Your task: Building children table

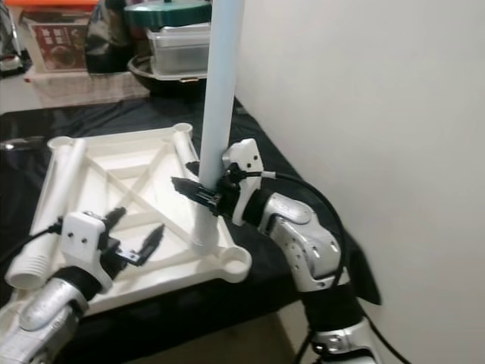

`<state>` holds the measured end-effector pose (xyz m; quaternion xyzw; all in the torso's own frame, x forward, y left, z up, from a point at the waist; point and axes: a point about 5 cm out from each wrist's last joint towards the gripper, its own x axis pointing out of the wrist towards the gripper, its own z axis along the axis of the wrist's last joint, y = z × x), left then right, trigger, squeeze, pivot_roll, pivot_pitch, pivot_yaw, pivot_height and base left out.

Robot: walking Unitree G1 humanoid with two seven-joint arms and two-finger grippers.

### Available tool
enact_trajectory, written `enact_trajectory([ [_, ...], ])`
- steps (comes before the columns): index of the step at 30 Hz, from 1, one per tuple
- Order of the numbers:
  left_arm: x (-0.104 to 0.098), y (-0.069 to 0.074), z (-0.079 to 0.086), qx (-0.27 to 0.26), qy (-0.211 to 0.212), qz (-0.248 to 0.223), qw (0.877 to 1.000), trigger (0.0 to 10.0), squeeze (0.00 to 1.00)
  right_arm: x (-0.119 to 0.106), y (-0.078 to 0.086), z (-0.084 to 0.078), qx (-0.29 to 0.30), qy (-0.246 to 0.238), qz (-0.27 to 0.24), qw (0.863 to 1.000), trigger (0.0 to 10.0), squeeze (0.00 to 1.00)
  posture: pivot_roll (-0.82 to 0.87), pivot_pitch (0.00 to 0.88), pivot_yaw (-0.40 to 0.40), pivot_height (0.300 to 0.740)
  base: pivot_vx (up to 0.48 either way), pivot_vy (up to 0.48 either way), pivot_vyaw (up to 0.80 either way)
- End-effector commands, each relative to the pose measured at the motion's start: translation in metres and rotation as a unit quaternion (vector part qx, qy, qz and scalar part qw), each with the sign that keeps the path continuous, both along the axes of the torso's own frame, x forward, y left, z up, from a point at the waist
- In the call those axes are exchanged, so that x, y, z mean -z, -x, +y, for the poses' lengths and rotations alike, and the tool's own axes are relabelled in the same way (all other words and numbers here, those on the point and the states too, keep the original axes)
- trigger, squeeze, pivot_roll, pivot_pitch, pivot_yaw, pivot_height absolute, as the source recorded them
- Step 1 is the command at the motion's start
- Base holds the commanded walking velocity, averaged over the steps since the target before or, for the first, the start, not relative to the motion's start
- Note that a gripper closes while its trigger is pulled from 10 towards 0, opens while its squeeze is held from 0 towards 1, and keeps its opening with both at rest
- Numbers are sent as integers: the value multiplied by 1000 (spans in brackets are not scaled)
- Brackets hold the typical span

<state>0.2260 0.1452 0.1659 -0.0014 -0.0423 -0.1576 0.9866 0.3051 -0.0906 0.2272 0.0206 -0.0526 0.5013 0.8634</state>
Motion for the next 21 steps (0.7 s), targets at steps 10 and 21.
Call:
enact_trajectory([
  [10,2,1,-1,7,5,7,1000,10000,0,-7,-7,-4,17,-7,-15,1000,10000,0,16,0,-47,740,0,0,0],
  [21,1,2,1,15,27,15,999,10000,0,-8,-8,-2,23,-19,-10,1000,10000,0,18,0,-44,740,0,262,-192],
])
